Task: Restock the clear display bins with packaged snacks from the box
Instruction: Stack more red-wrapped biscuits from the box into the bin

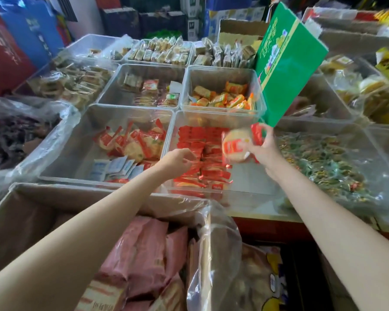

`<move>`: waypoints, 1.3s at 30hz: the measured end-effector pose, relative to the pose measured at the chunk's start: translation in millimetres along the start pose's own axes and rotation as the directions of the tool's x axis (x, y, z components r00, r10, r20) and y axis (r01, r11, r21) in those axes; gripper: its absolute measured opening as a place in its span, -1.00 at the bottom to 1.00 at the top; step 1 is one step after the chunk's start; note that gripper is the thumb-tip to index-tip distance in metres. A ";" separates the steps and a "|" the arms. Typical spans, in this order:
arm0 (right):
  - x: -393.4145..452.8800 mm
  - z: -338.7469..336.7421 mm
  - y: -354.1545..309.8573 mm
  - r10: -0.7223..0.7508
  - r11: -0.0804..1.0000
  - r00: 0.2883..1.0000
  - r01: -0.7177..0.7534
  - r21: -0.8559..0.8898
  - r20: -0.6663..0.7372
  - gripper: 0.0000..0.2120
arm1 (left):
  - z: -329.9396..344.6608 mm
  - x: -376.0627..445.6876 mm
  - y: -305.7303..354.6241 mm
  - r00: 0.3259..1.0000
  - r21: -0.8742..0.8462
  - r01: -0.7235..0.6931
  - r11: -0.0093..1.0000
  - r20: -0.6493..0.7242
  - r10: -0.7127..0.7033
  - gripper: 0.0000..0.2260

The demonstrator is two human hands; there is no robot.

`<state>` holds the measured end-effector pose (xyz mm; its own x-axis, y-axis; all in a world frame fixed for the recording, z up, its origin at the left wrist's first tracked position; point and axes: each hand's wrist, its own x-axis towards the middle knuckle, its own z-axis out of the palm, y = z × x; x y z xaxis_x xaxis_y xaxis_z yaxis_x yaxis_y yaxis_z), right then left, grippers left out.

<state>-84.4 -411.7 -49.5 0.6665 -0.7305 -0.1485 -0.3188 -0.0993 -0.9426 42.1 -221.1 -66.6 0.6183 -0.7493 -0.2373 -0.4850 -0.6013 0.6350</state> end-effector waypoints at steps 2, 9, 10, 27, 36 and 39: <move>14.7 -5.2 14.9 -0.018 0.934 0.979 0.088 -0.346 0.201 -0.28 | 12.4 9.4 -0.2 0.994 0.206 -0.097 0.974 0.074 0.083 -0.73; 26.7 -30.7 11.1 0.121 0.984 0.861 -0.040 -0.172 0.495 -0.49 | 45.1 43.2 29.2 0.944 0.430 -0.276 0.860 0.289 0.158 -0.63; 24.1 -34.5 12.0 0.157 0.983 0.811 -0.071 -0.172 0.564 -0.54 | 50.2 46.9 31.2 0.931 0.507 -0.295 0.810 0.342 0.125 -0.61; 3.1 46.4 43.1 0.166 0.369 0.764 0.538 -0.758 0.623 -0.52 | 55.5 75.2 9.1 0.929 0.648 -0.365 0.668 0.297 0.220 -0.80; -1.1 39.0 42.8 0.268 0.637 0.745 0.338 -0.693 0.610 -0.62 | 54.9 65.3 2.8 0.916 0.551 -0.401 0.732 0.237 0.323 -0.77; -3.6 41.9 41.3 0.287 0.637 0.741 0.326 -0.698 0.608 -0.61 | 53.1 58.6 0.7 0.921 0.337 -0.388 0.858 0.180 0.345 -0.80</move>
<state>-71.7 -384.9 -100.4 0.8115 -0.1589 -0.5623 -0.4565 -0.7731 -0.4404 45.2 -280.2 -119.1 0.2904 -0.9478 -0.1316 -0.8641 -0.3188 0.3894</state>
